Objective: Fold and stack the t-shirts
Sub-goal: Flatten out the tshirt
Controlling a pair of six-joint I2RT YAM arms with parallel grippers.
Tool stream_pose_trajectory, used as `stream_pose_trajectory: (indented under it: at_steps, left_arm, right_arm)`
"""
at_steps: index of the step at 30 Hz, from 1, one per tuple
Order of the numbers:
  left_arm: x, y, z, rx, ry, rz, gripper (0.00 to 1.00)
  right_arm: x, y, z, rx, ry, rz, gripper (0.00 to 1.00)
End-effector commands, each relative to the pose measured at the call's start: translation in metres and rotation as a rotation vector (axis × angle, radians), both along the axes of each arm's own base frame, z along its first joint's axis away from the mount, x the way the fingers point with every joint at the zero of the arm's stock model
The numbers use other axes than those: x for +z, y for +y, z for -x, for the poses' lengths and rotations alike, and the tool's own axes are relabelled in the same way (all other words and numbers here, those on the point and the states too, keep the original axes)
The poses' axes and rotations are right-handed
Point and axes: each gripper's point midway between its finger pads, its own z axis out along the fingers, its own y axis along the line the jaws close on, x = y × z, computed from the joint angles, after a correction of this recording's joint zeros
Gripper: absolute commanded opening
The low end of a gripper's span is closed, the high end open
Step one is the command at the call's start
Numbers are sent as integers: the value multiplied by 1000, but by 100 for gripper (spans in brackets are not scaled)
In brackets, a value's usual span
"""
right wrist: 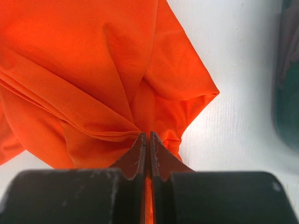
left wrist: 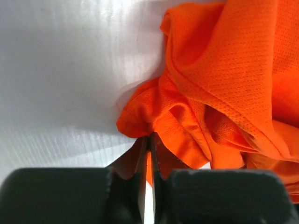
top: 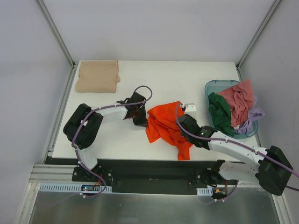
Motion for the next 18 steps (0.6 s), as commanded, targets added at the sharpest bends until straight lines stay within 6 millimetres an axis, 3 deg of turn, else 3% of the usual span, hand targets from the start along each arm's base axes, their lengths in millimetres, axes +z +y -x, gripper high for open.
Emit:
stream_pose_trajectory:
  at_steps: [1, 3, 7, 9, 14, 18]
  left_arm:
    - [-7, 8, -7, 23, -10, -86, 0]
    - [-3, 29, -14, 85, -44, -181, 0]
    - [31, 105, -31, 298, -213, -427, 0]
    - [53, 138, -31, 396, -265, -459, 0]
    - [82, 221, -19, 644, -286, -554, 0]
    - [98, 253, -10, 738, -322, -610, 0]
  right_arm:
    - [9, 7, -6, 11, -26, -42, 3]
    - [10, 2, -5, 10, -24, -36, 3]
    - [13, -23, -2, -53, -41, 7, 3]
    - [15, -37, -2, -88, -58, 24, 3]
    - [15, -66, 0, -162, -77, 37, 4]
    - [14, -86, 2, -227, -81, 33, 7]
